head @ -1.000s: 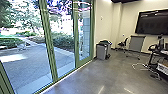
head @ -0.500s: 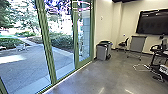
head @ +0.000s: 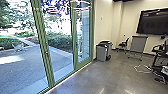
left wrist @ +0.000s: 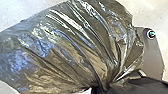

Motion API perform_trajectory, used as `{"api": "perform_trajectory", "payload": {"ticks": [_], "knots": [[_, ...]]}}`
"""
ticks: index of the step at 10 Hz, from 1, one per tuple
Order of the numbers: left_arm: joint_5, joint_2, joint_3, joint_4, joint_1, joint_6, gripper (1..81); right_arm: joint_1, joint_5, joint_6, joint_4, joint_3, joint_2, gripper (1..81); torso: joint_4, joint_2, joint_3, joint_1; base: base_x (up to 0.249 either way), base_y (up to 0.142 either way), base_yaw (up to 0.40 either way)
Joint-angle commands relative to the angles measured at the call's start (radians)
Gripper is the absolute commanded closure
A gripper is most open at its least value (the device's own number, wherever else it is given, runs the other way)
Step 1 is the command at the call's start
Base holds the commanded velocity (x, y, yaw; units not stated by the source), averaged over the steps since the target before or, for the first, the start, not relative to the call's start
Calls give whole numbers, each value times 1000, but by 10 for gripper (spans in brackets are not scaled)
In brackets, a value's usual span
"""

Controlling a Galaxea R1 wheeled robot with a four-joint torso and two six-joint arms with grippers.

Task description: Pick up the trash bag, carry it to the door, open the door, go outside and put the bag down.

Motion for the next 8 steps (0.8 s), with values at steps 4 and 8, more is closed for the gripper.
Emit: {"api": "perform_trajectory", "payload": {"ticks": [4,8], "knots": [[53,7,0,9,-60,6,811,49,-57,-2,-9,4,6,10,0,0,0,0,173,-84,0],[51,6,0,12,-60,6,811,47,-57,-2,-8,2,4,10,0,0,0,0,175,-84,0]]}}
